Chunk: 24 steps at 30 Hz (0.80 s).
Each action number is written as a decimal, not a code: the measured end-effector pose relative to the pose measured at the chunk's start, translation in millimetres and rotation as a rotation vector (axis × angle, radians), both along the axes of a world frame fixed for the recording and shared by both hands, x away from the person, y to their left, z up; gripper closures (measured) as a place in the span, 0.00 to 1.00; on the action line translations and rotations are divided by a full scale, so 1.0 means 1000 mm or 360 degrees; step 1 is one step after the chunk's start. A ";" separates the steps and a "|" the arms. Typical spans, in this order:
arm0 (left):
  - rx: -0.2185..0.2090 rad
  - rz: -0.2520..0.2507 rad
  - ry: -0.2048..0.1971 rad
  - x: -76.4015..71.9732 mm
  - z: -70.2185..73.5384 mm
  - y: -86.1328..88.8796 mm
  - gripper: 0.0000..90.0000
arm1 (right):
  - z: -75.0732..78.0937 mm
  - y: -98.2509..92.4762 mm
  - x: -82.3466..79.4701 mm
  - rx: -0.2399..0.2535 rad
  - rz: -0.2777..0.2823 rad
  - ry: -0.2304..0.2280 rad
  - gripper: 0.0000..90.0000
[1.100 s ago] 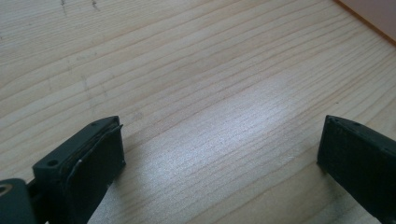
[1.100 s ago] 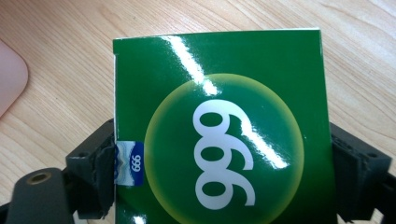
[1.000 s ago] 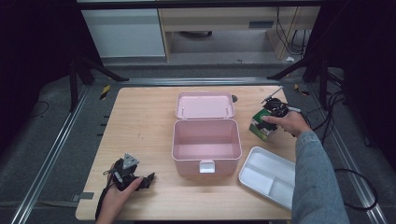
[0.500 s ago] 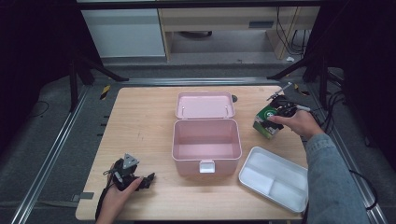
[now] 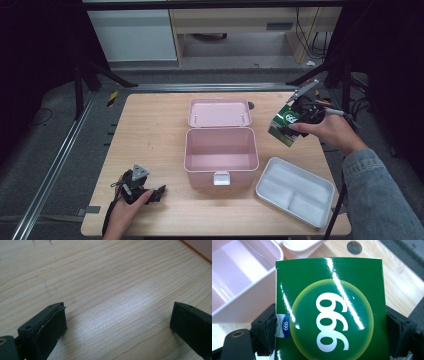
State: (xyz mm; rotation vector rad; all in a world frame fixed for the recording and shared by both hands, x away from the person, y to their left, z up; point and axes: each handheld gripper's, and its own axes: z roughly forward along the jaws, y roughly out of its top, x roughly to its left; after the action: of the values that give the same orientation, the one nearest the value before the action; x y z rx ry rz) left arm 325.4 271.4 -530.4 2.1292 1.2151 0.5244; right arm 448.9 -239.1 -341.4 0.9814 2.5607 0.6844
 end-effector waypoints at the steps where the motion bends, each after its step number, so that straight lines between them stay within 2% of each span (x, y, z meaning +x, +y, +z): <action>1: 0.0000 0.0000 0.0000 0.000 0.000 0.000 0.00 | 0.005 0.002 -0.002 -0.0003 0.0015 -0.0011 0.19; 6: -0.0001 -0.0002 -0.0001 0.000 0.000 0.000 0.00 | 0.025 0.011 -0.007 -0.0005 0.0057 -0.0045 0.19; 13: -0.0001 0.0002 -0.0001 0.000 0.000 0.000 0.00 | 0.049 0.032 -0.016 0.0004 0.0172 -0.0089 0.19; 17: -0.0001 0.0004 -0.0003 0.000 0.000 0.000 0.00 | 0.058 0.046 -0.019 -0.0001 0.0253 -0.0098 0.19; 24: -0.0001 0.0004 -0.0003 0.000 0.000 0.000 0.00 | 0.062 0.066 -0.019 -0.0010 0.0332 -0.0094 0.19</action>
State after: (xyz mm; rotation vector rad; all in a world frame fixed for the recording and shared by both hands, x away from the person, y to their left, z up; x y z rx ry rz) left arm 325.1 271.2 -530.5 2.1264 1.2169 0.5272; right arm 430.0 -173.4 -279.0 0.6869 2.6346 0.7472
